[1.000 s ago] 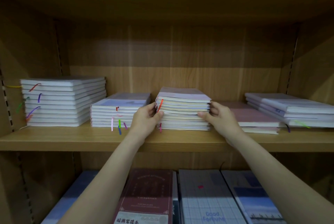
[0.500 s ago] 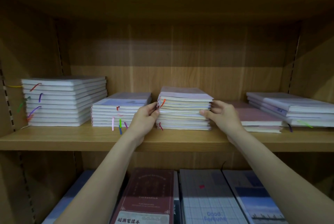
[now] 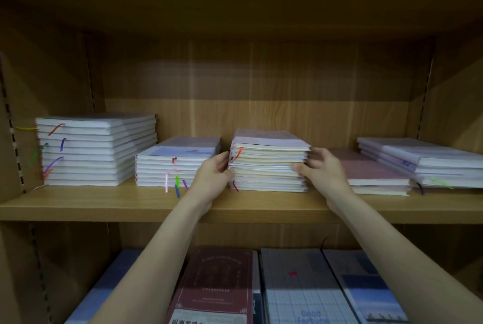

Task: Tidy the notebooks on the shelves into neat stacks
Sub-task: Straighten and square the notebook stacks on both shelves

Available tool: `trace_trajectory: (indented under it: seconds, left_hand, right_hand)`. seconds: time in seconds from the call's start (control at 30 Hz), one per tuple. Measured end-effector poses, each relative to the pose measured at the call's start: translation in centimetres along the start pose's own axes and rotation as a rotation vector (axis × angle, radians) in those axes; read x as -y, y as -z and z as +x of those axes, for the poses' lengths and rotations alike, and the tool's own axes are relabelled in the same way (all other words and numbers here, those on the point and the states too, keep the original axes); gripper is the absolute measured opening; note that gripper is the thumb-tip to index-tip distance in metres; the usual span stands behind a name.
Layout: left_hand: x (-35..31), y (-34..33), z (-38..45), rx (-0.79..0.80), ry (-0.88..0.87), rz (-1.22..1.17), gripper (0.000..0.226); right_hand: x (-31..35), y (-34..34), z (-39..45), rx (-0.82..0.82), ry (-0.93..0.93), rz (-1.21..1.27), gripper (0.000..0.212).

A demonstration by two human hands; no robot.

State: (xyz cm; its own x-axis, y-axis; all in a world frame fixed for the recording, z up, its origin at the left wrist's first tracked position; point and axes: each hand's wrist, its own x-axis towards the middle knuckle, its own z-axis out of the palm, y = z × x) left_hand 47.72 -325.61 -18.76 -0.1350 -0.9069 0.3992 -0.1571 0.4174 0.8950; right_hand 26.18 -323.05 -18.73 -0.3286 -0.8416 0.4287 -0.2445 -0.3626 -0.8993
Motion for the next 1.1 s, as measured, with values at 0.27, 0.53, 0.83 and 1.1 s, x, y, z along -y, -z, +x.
trace_trajectory:
  seconds: [0.27,0.53,0.83,1.1]
  left_hand:
    - [0.1,0.0,-0.3,-0.028,-0.073,0.116,0.046]
    - [-0.1,-0.1,-0.7,-0.083,-0.091,0.093,0.048]
    - [-0.3,0.2,-0.6,-0.121,-0.065,-0.016,0.044]
    - [-0.5,-0.3,-0.6,0.040,-0.037,0.140,0.061]
  right_hand:
    - [0.1,0.1,0.0,0.021,0.033,-0.115,0.051]
    - [1.0,-0.1,-1.3,0.019,0.099,-0.301,0.079]
    - [1.4,0.0,-2.4,-0.026,0.231,-0.389,0.065]
    - [1.0,0.0,-1.4,0.040,0.102,-0.361,0.065]
